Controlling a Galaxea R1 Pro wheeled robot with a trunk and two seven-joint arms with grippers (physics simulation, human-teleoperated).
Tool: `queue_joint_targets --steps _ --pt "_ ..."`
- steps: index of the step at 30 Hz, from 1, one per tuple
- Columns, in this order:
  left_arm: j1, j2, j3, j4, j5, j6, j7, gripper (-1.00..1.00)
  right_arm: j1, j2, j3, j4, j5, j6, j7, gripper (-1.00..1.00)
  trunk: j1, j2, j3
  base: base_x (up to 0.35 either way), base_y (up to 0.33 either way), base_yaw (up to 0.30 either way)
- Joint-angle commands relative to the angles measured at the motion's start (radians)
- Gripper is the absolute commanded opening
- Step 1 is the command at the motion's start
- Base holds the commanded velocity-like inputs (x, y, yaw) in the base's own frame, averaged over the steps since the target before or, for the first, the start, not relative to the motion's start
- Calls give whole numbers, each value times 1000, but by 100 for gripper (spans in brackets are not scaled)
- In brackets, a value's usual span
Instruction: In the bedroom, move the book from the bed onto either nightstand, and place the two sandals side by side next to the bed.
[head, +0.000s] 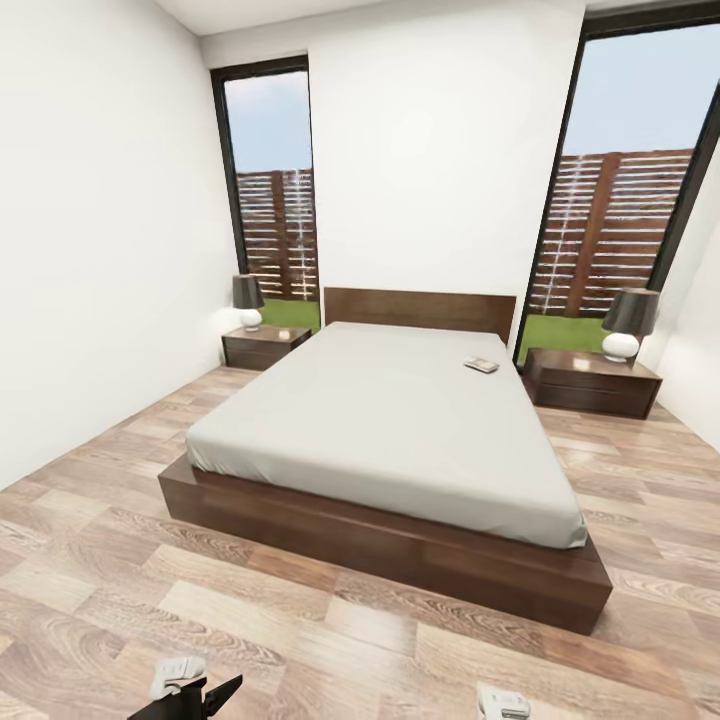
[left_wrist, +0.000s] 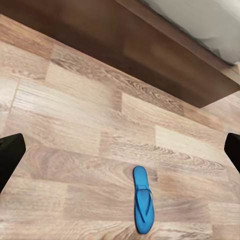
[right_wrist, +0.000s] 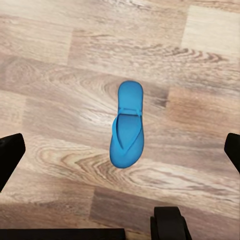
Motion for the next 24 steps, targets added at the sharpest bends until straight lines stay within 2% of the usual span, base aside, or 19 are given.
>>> queue_joint_targets --steps 1,17,21,24 --pt "-1 0 1 0 9 10 -3 100 0 0 1 -2 -10 4 -3 100 4 -8 -4 0 0 0" --pt "-1 -1 -1 -1 10 12 -3 100 0 -2 -1 -1 -9 4 -3 100 65 -120 -54 0 0 0" --pt "-3 -10 -1 -5 10 14 -4 100 0 -3 -2 -1 -9 4 -3 100 81 -148 -67 0 0 0" --pt "-11 -26 -1 -9 9 15 -3 100 0 -3 -3 -1 -9 4 -3 100 92 -169 -76 0 0 0"
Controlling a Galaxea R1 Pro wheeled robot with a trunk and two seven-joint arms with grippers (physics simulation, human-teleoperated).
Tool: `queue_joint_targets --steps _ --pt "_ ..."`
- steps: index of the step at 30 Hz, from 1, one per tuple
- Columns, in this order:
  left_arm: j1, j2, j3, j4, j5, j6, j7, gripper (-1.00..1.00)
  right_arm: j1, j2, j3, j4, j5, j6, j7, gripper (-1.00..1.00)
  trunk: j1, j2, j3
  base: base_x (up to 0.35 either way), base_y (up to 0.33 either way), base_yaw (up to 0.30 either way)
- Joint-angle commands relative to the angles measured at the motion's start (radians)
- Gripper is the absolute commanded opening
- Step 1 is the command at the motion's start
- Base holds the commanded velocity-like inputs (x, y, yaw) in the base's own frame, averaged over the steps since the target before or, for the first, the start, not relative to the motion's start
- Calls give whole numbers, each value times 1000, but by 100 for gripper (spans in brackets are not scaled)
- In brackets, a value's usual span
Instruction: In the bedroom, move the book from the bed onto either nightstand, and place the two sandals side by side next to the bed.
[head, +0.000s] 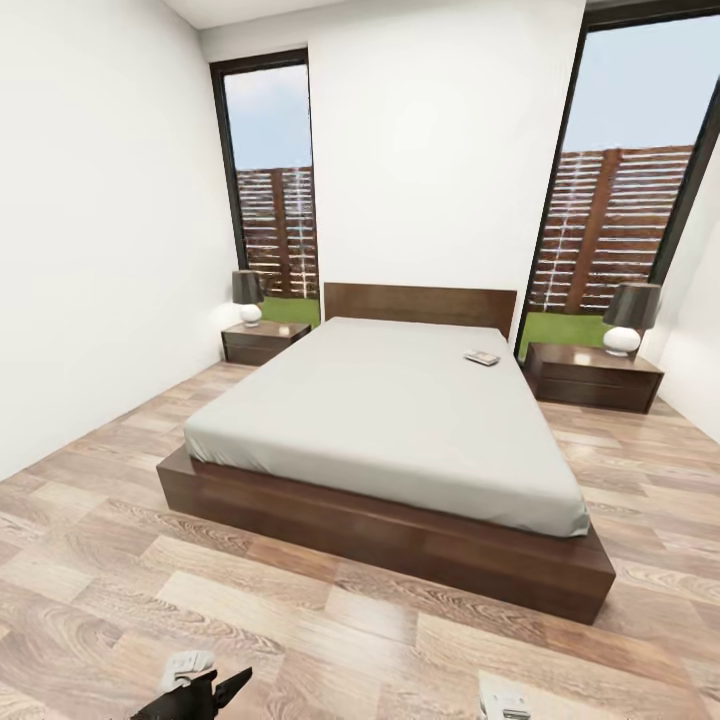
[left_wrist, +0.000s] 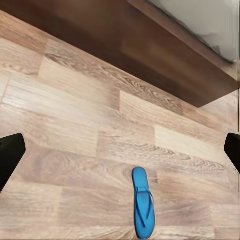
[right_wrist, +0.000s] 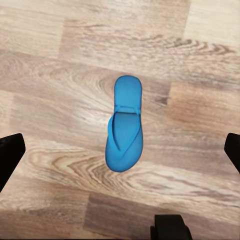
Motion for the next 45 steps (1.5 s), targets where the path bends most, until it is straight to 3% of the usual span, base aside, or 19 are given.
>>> queue_joint_targets --steps 1,7,12,14,17,22,25,32,38,45 --pt "-4 -5 1 -5 8 10 -3 100 0 0 0 -2 -10 4 -3 100 4 -8 -4 0 0 0" --pt "-33 -13 1 -74 10 21 -10 100 0 0 -3 -3 -10 4 -3 100 27 -50 -23 0 0 0" --pt "-48 -13 1 -177 12 147 -17 100 0 -5 -5 -14 -8 16 -1 100 46 -85 -39 0 0 0" --pt "-50 -14 1 -209 12 211 -21 100 0 -8 -6 -20 -9 68 1 100 54 -99 -45 0 0 0" --pt "-51 -13 1 -221 12 240 -52 100 0 -29 -8 -45 -9 168 6 100 65 -120 -54 0 0 0" --pt "-51 3 5 -225 10 252 -176 100 0 -65 -8 -77 -34 241 9 100 84 -155 -70 0 0 0" --pt "-51 24 7 -225 9 252 -204 100 0 -71 -8 -80 -47 248 10 100 96 -176 -79 0 0 0" --pt "-51 60 8 -192 10 249 -217 100 0 -66 -6 -78 -67 242 7 100 123 -225 -101 0 0 0" --pt "-51 62 10 -150 9 244 -218 100 0 -60 -1 -81 -60 238 -1 100 146 -267 -120 0 0 0" --pt "-51 59 6 -142 12 244 -219 100 -1 -60 -2 -206 -68 238 -2 100 172 -316 -142 0 0 0"
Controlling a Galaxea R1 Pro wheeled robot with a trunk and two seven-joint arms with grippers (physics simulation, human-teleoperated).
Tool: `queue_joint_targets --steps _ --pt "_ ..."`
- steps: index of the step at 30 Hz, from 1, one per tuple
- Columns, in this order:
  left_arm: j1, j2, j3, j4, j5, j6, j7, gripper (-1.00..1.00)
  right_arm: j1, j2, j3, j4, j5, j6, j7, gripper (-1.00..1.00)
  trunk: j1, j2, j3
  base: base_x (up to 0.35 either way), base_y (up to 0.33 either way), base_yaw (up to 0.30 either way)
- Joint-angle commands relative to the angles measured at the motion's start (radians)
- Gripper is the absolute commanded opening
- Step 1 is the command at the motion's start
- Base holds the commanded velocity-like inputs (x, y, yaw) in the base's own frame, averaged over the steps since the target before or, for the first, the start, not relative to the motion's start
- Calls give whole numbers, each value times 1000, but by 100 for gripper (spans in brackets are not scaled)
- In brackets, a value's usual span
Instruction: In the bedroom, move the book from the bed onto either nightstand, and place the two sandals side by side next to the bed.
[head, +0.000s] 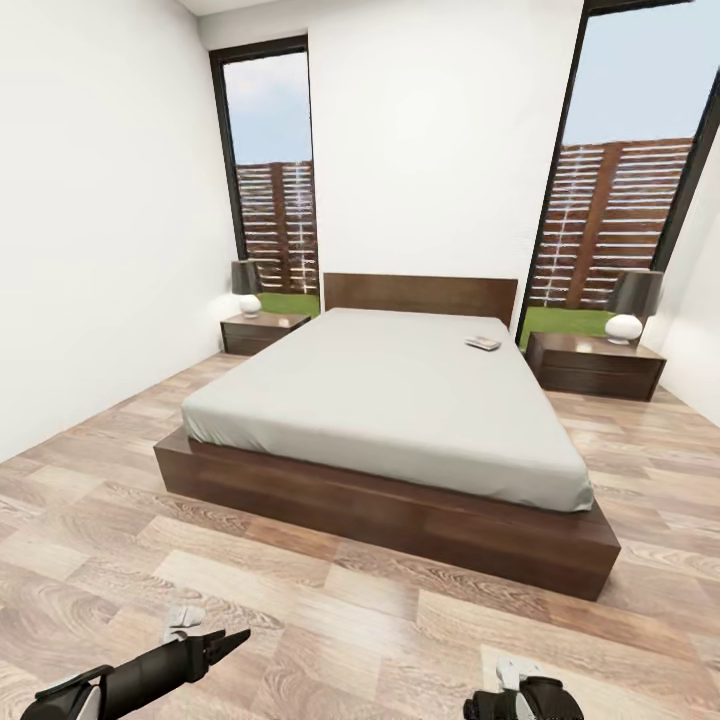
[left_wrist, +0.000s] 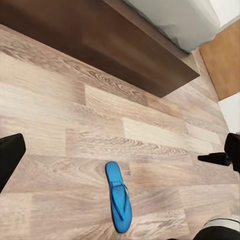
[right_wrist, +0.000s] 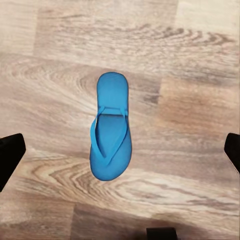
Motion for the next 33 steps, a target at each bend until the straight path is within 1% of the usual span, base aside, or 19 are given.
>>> queue_joint_targets --steps 1,3,7,11,21,33 --pt "-1 0 0 0 6 9 -2 100 0 0 0 -4 -8 4 -2 100 4 -8 -4 0 0 0" --pt "-1 -1 0 1 6 10 -2 100 0 0 -1 -9 -7 4 -2 100 11 -22 -11 0 0 0" --pt "-1 -3 0 8 7 9 -1 100 0 2 2 -13 -2 -7 -2 100 11 -22 -11 0 0 0" --pt "-1 -3 0 19 6 9 -1 100 0 2 3 -13 -7 -24 -2 100 11 -22 -11 0 0 0" --pt "0 -3 0 25 5 9 0 100 0 17 3 -12 -3 -37 -2 100 50 -92 -42 0 0 0" --pt "0 -2 0 25 5 9 -1 100 0 18 4 -12 -1 -38 -2 100 96 -176 -79 0 0 0"
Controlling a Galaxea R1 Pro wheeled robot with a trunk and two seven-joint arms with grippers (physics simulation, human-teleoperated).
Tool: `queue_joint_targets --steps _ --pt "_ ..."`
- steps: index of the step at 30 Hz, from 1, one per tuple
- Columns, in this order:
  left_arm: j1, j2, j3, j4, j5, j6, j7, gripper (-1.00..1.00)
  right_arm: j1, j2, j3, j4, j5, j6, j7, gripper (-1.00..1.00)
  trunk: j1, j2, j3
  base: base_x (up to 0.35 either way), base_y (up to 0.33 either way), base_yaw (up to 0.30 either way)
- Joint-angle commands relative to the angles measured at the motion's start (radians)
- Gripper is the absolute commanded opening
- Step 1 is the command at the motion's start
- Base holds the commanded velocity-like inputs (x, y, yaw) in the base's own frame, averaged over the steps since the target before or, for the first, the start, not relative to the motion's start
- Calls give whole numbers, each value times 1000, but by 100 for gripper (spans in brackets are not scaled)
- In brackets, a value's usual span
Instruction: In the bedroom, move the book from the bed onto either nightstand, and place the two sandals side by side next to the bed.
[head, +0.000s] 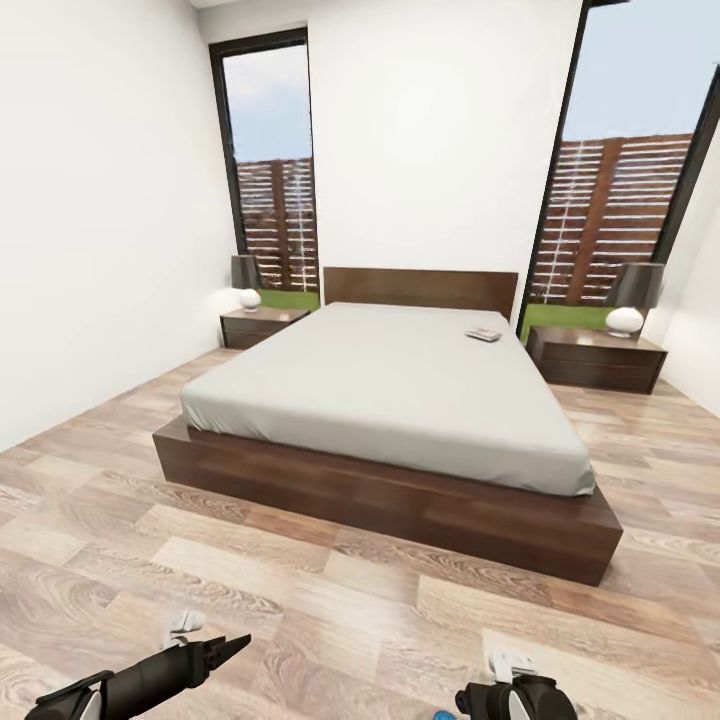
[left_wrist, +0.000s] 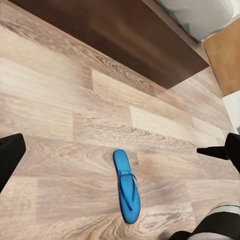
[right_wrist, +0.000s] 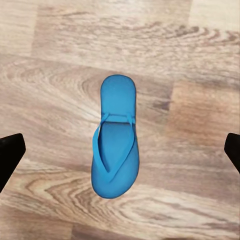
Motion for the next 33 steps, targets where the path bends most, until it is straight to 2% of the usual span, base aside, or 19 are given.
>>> queue_joint_targets --steps 1,3,33 --pt "0 0 0 0 5 9 -2 100 -1 0 0 -1 -6 4 -2 100 4 -8 -4 0 0 0" --pt "0 0 0 0 5 9 -2 100 -1 0 0 -1 -6 4 -3 100 11 -22 -11 0 0 0" --pt "0 -1 0 1 5 9 1 100 0 1 1 -1 -6 4 -4 100 25 -29 -127 0 0 0"
